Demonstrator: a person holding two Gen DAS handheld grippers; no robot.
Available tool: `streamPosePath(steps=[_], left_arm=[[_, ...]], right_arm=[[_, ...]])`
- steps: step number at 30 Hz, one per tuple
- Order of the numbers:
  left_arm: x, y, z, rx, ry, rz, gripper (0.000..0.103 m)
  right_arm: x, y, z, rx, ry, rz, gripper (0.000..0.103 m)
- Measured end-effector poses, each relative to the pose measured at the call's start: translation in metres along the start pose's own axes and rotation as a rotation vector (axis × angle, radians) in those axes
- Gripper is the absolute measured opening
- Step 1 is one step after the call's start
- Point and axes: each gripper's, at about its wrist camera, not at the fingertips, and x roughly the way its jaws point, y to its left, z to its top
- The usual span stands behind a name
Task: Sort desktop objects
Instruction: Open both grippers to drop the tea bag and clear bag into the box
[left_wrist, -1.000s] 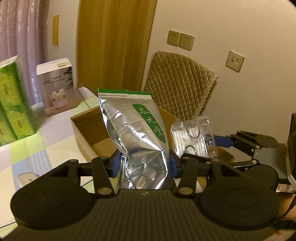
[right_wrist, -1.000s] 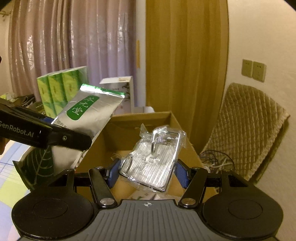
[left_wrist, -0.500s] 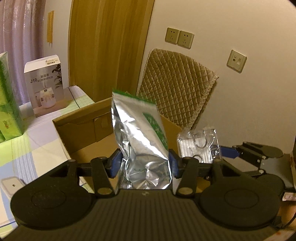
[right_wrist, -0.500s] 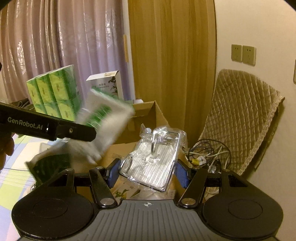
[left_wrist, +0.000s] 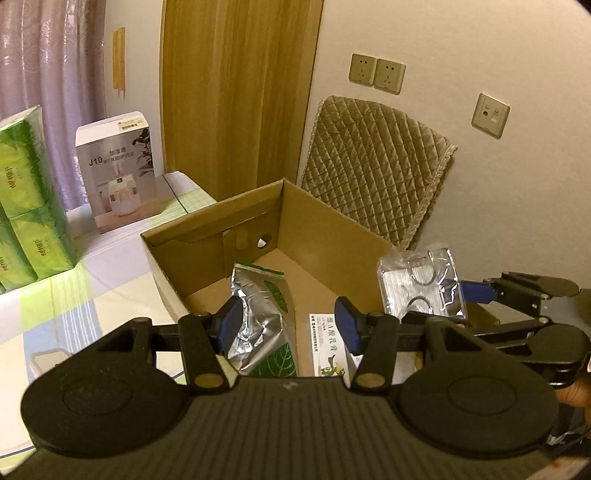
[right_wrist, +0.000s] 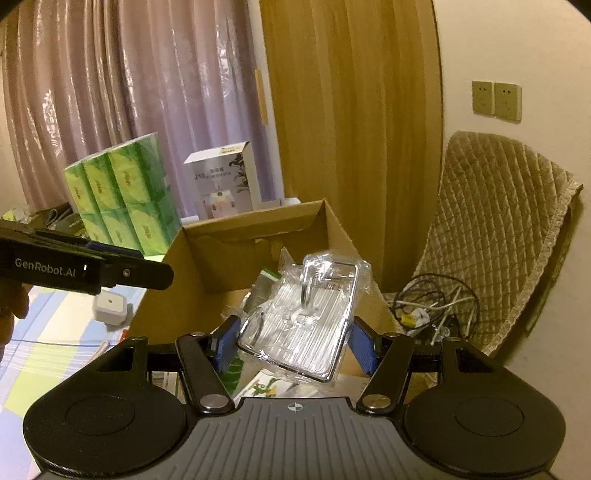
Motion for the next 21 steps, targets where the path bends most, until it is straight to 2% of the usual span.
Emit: streamPosePath(steps=[2,4,13,21], left_arm=[[-0.002,0.001,-0.002,-0.002,-0.001,0.003,0.049],[-0.003,0.002,-0.003,-0.003,-0.001,0.009,0.05],[-0.011,0.011,-0.011,-0.009,0.003,0.033,0.05],[-0.028,0.03,-0.024,-0.01,0.01,0.086,0.051]], right_arm=[[-0.001,0.002,0.001,-0.001,-0.02,0.008,0.072],[-0.004,0.002,0.002,0.003,-0.044,0.006,0.077],[-0.005,0.005,0.006,0.032,-0.067,-0.002,0.078],[-0.002,0.012,0.006,0.021,-0.07,0.004,0.08]])
